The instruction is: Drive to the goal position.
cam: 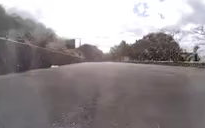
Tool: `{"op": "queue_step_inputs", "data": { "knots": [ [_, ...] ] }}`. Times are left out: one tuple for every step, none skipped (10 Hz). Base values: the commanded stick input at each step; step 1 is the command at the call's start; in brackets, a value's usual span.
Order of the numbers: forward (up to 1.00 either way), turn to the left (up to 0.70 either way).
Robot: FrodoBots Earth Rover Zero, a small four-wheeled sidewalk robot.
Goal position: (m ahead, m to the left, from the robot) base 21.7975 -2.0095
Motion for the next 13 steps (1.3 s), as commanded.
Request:
{"op": "queue_step_inputs", "data": {
  "knots": [
    [0.7,0.0],
    [0.7,0.0],
    [0.7,0.0],
    [0.7,0.0],
    [0.7,0.0],
    [0.7,0.0],
    [0.7,0.0],
    [0.7,0.0],
    [0.7,0.0],
    [0.7,0.0],
    [0.7,0.0],
    [0.7,0.0],
    [0.7,0.0]
  ]
}}
